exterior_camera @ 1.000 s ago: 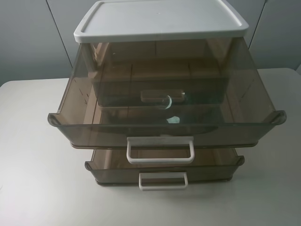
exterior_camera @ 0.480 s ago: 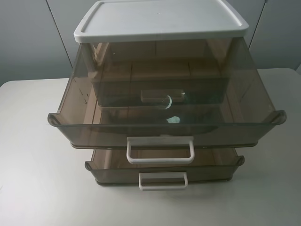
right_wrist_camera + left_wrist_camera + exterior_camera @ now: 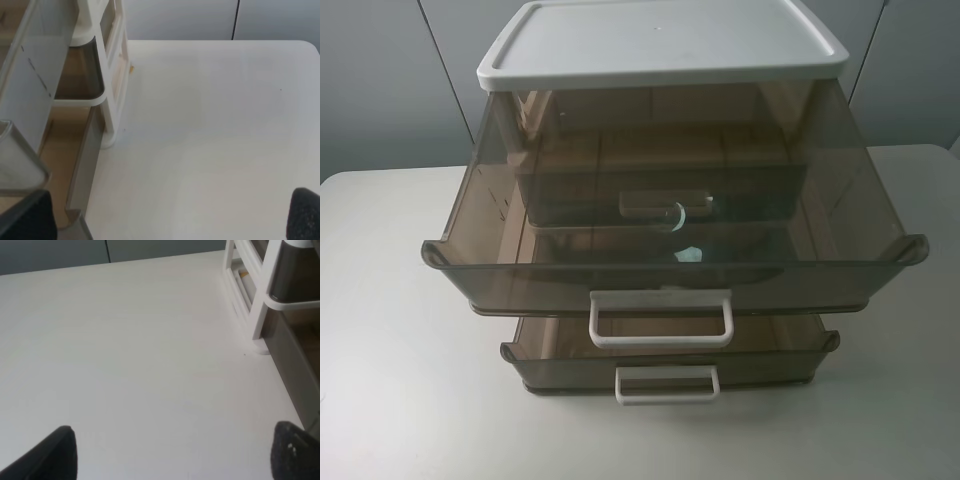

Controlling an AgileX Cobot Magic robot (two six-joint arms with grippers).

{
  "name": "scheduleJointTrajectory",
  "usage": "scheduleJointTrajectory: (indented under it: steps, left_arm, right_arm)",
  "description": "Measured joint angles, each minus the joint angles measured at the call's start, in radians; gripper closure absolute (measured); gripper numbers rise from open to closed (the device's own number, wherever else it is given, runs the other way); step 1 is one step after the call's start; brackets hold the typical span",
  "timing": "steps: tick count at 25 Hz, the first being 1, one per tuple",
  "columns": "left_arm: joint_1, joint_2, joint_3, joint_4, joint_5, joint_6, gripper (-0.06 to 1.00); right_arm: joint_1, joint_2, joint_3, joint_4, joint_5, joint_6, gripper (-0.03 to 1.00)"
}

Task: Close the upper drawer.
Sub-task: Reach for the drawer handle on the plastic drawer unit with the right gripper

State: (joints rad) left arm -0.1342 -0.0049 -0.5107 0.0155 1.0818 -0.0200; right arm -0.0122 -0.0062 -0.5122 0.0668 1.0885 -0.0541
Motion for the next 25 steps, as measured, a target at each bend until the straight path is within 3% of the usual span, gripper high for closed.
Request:
scheduleJointTrajectory:
  steps: [5, 9, 16, 25]
  left_arm:
    - [0.0, 0.0, 0.0, 0.0, 0.0, 0.0, 0.2]
    - [0.0, 0.0, 0.0, 0.0, 0.0, 0.0, 0.2]
    - [0.0, 0.0, 0.0, 0.0, 0.0, 0.0, 0.2]
    - [0.0, 0.0, 0.0, 0.0, 0.0, 0.0, 0.2]
  right_arm:
    - [0.0, 0.0, 0.0, 0.015, 0.0, 0.0, 0.27]
    - [0.0, 0.006, 0.0, 0.097, -0.002, 0.0, 0.27]
    - [0.0, 0.185, -0.085, 0.186, -0.036, -0.016, 0.27]
    - [0.03, 0.484, -0.274, 0.315, -0.057, -0.26, 0.27]
